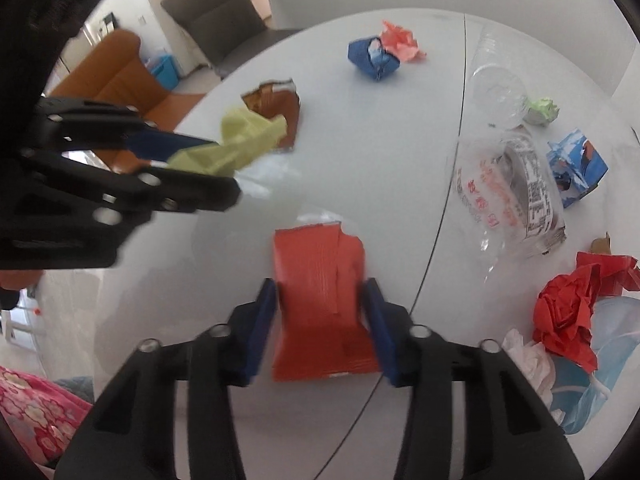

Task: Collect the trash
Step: 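Grasp the yellow paper with the left tool while the right tool grasps the red paper, then drop the yellow paper into the white wastebasket while the right tool drops the red paper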

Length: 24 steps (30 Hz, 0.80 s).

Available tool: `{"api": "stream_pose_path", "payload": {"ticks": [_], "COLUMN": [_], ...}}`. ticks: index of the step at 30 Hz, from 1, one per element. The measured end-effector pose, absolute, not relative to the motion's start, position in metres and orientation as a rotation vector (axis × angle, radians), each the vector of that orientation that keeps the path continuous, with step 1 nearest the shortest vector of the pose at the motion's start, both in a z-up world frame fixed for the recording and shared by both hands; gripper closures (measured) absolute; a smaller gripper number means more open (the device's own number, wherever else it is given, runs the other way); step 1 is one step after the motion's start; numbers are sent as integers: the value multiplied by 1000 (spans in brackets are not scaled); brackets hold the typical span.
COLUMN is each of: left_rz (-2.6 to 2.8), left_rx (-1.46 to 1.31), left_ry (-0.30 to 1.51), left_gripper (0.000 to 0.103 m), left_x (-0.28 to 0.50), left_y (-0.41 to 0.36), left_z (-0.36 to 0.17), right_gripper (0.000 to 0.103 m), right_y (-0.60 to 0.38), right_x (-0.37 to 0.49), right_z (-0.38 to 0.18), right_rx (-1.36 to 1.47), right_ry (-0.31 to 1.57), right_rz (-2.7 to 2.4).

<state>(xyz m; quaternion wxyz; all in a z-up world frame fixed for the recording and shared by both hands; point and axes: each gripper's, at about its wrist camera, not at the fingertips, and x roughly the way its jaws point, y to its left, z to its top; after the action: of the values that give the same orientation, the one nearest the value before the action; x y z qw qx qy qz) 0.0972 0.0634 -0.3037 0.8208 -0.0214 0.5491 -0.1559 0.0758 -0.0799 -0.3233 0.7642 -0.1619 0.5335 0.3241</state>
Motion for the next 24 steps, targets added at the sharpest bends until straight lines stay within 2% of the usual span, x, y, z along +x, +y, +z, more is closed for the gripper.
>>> {"api": "stream_pose_path", "payload": {"ticks": [5, 10, 15, 24], "left_rz": [-326, -291, -241, -207], "left_rx": [-49, -57, -55, -8], "left_ry": [1154, 1153, 1178, 1329], "left_gripper": [67, 67, 67, 64], "left_x": [84, 60, 28, -26], "left_y": [63, 81, 118, 191], "left_z": [-292, -276, -271, -322], "right_gripper": [66, 66, 66, 66], "right_y": [-83, -82, -64, 21], "right_x": [74, 69, 45, -2], "right_z": [-322, -313, -282, -253], "right_rx": [-323, -265, -187, -92], "right_ry": [1171, 1182, 1170, 1176], "right_rz": [685, 671, 703, 790]}}
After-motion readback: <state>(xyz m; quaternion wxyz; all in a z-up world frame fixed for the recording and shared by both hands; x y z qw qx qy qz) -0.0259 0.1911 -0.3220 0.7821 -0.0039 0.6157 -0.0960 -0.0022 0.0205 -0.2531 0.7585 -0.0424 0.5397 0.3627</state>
